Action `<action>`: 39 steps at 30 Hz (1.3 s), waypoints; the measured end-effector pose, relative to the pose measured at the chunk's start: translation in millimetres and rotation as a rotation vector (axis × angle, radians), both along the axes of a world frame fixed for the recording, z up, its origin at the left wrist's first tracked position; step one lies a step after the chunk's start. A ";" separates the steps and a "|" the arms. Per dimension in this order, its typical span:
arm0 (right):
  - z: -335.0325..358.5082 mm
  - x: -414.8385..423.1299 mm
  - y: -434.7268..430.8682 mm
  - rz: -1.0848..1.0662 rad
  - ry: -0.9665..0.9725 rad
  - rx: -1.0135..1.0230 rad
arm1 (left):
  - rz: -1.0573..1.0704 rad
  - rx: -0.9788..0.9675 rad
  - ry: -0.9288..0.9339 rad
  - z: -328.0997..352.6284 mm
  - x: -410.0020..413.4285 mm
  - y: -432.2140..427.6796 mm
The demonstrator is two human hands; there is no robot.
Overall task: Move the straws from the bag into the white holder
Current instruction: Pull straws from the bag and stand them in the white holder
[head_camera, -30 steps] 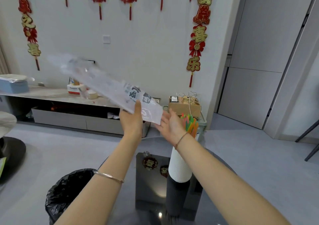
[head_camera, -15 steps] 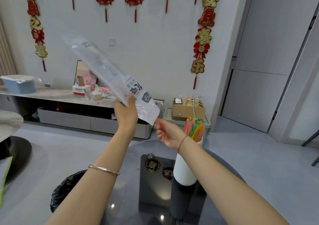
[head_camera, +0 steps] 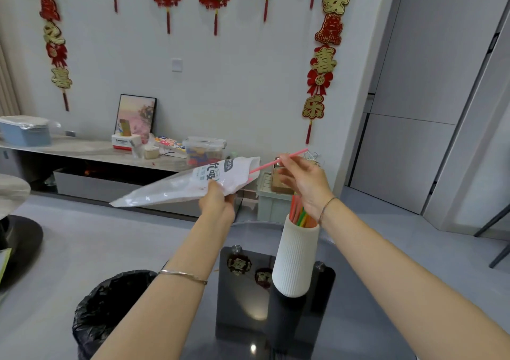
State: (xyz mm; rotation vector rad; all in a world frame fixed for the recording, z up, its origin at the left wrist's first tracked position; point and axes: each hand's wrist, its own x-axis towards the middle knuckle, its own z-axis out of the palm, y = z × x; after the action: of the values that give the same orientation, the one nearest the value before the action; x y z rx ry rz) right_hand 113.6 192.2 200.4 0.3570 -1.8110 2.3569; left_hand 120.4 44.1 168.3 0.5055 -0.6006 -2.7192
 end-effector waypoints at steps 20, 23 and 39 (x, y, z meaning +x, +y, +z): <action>-14.0 9.8 2.8 0.141 -0.021 0.453 | -0.025 -0.142 0.060 -0.8 1.3 10.3; -15.2 7.9 -2.8 0.114 -0.008 0.495 | -0.059 -0.181 0.065 -4.3 2.7 11.2; -26.0 -1.0 -11.0 0.075 0.150 0.382 | -0.083 -0.181 0.135 -4.0 1.8 11.1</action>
State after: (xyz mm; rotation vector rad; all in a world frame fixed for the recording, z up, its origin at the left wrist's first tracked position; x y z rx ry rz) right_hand 112.6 181.2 174.4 0.6377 -2.1992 1.9541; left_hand 122.2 55.2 164.3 0.2560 -0.8373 -2.7135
